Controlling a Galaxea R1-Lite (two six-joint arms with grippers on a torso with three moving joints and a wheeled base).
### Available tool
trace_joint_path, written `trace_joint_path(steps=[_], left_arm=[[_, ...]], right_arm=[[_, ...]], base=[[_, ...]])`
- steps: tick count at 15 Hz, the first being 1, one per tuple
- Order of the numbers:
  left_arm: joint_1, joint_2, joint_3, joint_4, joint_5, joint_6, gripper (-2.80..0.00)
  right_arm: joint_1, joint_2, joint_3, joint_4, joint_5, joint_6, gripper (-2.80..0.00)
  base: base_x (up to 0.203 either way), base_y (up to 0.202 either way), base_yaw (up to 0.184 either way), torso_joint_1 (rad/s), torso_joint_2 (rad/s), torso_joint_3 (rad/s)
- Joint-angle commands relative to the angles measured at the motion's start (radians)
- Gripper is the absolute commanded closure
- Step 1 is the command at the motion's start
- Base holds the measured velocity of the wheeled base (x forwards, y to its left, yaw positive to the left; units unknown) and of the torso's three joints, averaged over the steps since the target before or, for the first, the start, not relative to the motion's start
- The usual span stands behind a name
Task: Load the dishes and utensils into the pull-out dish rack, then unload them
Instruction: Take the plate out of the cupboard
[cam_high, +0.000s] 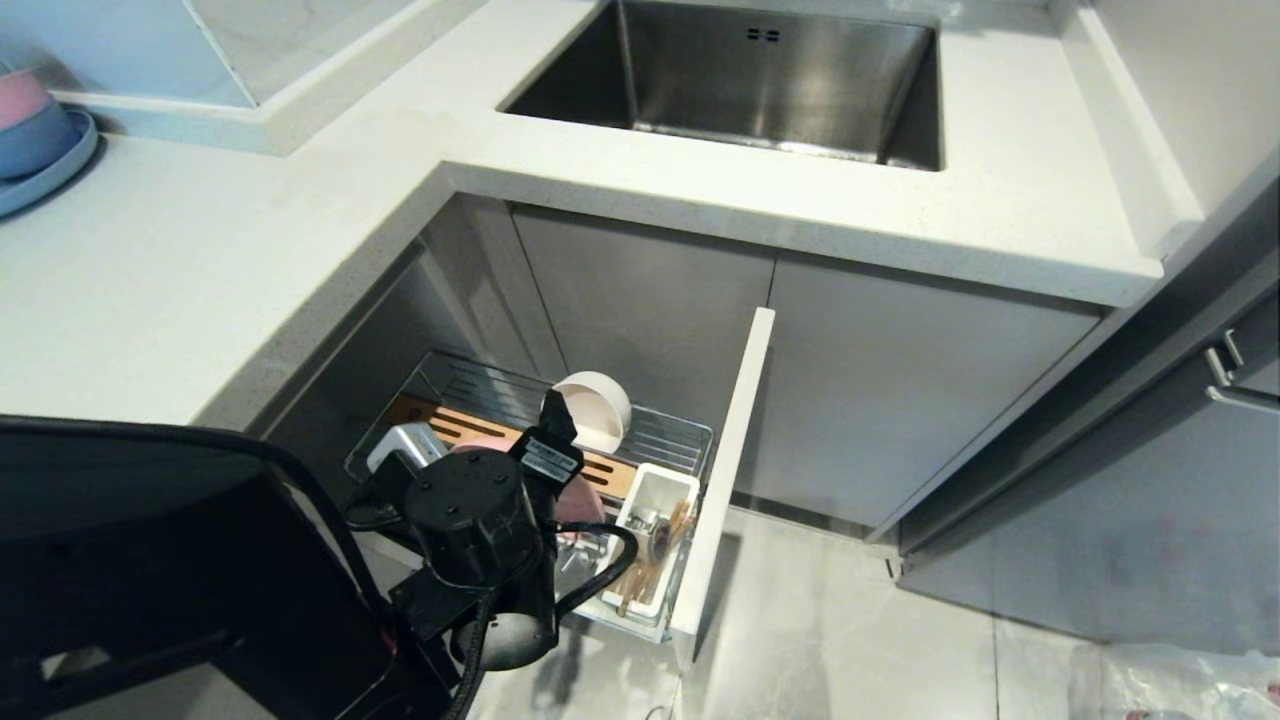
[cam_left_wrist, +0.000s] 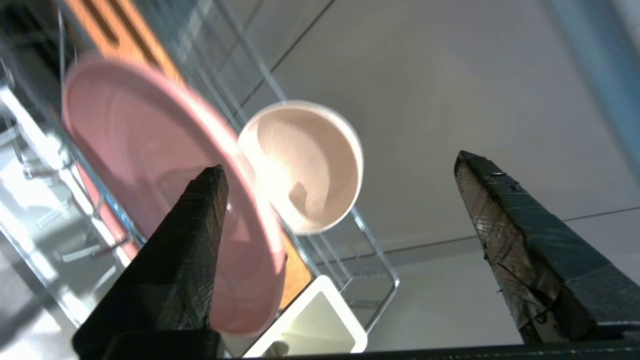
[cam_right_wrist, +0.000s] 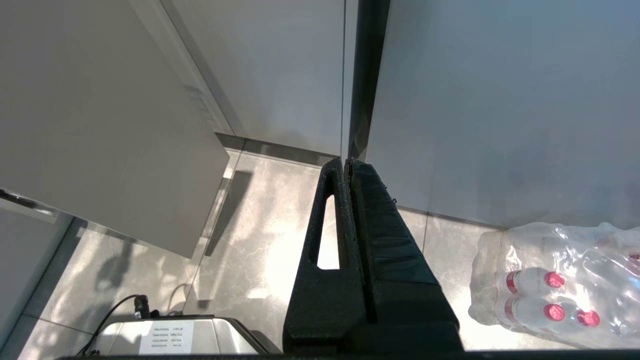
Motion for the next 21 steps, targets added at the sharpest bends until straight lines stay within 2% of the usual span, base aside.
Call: trace_joint_path(steps=[1, 2, 6, 11, 12, 13, 16, 19, 21], left_arm=[[-0.008, -0.054, 0.007, -0.008, 0.007, 0.007, -2.8], [-0.012, -0.069, 0.01, -0.008, 0.008, 0.017, 0.0], [-0.026, -0.139, 0.033, -0.008, 0.003, 0.129, 0.0], [-0.046, -0.28, 0.131, -0.008, 0.003, 0.395, 0.0], [-0.057, -0.321, 0.13, -0.008, -0.03, 0.447, 0.0], [-0.07, -0.339, 0.114, -0.007, -0.101, 0.468, 0.0], [-0.081, -0.417, 0.061, 0.15, -0.336, 0.484, 0.0], [-0.065, -0.427, 0.014, 0.194, -0.471, 0.487, 0.0], [-0.033, -0.459, 0.004, 0.264, -0.577, 0.487, 0.0]], right_arm=[[0.0, 0.001, 0.002, 0.0, 0.0, 0.0, 0.0], [0.0, 0.001, 0.002, 0.0, 0.0, -0.001, 0.0], [0.001, 0.001, 0.002, 0.0, 0.0, 0.0, 0.0], [0.001, 0.001, 0.002, 0.0, 0.0, 0.0, 0.0], [0.0, 0.001, 0.002, 0.0, 0.0, -0.001, 0.0], [0.001, 0.001, 0.002, 0.0, 0.0, 0.0, 0.0], [0.0, 0.001, 0.002, 0.0, 0.0, 0.0, 0.0], [0.001, 0.001, 0.002, 0.0, 0.0, 0.0, 0.0], [0.0, 0.001, 0.002, 0.0, 0.0, 0.0, 0.0]], base=[[0.0, 0.0, 0.0, 0.0, 0.0, 0.0], [0.0, 0.0, 0.0, 0.0, 0.0, 0.0], [0.0, 0.0, 0.0, 0.0, 0.0, 0.0], [0.0, 0.0, 0.0, 0.0, 0.0, 0.0], [0.0, 0.0, 0.0, 0.0, 0.0, 0.0], [0.0, 0.0, 0.0, 0.0, 0.0, 0.0], [0.0, 0.0, 0.0, 0.0, 0.0, 0.0], [0.0, 0.0, 0.0, 0.0, 0.0, 0.0], [0.0, 0.0, 0.0, 0.0, 0.0, 0.0]])
